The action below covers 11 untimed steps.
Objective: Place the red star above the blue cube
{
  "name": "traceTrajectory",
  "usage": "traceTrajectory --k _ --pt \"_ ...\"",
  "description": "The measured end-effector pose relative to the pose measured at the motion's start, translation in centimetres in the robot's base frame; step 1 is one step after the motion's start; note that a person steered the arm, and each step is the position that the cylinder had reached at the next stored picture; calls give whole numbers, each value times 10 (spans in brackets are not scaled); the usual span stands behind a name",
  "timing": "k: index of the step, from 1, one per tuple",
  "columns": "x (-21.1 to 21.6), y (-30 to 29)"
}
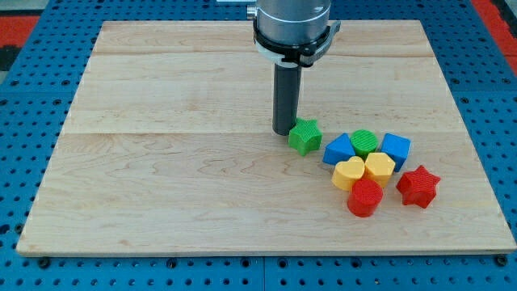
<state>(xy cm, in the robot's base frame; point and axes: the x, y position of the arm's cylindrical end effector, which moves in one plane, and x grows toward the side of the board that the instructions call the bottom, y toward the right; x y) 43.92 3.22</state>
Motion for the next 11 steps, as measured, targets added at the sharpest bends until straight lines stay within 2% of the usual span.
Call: traceTrajectory --k 6,8,9,10,11 --pt "-6 -5" --pt "10 -36" --pt "45 -108" --pt "155 -63" --pt "171 -60"
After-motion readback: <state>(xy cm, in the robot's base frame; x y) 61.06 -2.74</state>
